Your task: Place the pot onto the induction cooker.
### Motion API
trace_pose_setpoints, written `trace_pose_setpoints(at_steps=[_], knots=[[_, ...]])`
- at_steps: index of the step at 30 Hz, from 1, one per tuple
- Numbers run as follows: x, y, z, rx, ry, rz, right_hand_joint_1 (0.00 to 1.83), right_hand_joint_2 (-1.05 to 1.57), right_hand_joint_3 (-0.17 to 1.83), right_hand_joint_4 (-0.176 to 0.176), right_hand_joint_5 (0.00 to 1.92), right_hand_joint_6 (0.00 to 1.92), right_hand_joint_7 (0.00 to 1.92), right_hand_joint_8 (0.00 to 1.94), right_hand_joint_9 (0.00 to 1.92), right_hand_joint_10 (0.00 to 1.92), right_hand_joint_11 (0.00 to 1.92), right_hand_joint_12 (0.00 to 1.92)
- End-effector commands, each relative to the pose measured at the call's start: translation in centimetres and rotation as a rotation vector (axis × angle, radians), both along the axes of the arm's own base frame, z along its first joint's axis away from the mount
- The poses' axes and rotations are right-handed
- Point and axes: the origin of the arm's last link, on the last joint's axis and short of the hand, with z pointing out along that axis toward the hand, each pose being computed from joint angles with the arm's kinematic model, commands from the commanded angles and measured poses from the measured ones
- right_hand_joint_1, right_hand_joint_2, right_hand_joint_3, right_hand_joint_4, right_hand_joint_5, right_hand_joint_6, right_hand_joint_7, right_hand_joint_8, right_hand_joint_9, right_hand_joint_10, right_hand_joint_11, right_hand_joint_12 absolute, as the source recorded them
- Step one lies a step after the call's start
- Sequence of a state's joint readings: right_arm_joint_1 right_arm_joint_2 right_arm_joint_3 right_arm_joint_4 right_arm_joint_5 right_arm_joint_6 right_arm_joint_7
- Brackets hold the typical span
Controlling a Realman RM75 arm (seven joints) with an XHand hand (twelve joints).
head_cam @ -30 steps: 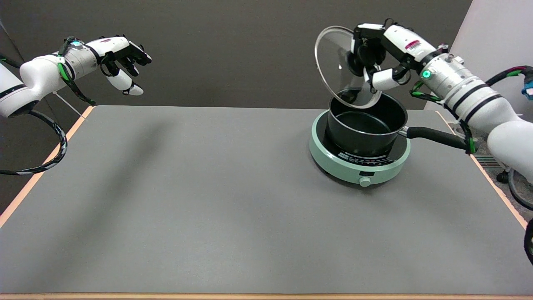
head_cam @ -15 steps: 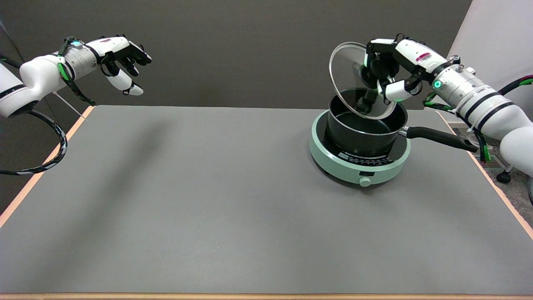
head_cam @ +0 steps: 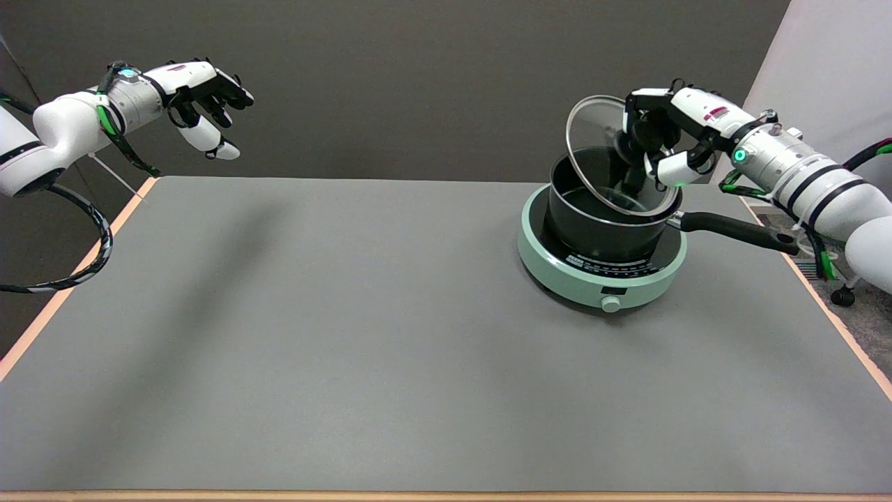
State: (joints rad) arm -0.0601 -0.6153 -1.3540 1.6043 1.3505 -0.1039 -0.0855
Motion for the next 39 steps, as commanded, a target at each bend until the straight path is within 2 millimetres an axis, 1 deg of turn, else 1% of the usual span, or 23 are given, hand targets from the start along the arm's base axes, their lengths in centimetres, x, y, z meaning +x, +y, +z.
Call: trace_pose_setpoints(at_steps=[1,8,14,21,27,34,39], knots=[[-1.3,0.3,1.7,-0.038,0.005,-0.056,1.34,0.77,1.08,0.174,0.44,1.72,0.77,1.80,0.77,1.92,0.53,1.92],[-1.7,0.2,1.6,-0.036,0.006,-0.068,1.34,0.77,1.08,0.176,0.44,1.71,0.77,1.80,0.78,1.92,0.53,1.92],[-1.4,0.2,1.7,-0.035,0.018,-0.067,1.34,0.77,1.08,0.174,0.44,1.72,0.76,1.81,0.77,1.92,0.53,1.92],[0.4,0.1,1.3,-0.014,0.055,-0.037,1.34,0.77,1.08,0.174,0.44,1.72,0.76,1.81,0.77,1.92,0.53,1.92],[1.4,0.1,0.8,0.004,0.078,-0.024,1.34,0.77,1.09,0.174,0.44,1.72,0.76,1.81,0.77,1.92,0.53,1.92],[3.6,0.0,0.1,0.035,0.127,0.006,1.34,0.77,1.09,0.174,0.44,1.72,0.76,1.81,0.77,1.92,0.53,1.92],[4.0,0.0,-0.3,0.061,0.155,-0.025,1.34,0.77,1.09,0.174,0.44,1.72,0.76,1.81,0.77,1.92,0.53,1.92]])
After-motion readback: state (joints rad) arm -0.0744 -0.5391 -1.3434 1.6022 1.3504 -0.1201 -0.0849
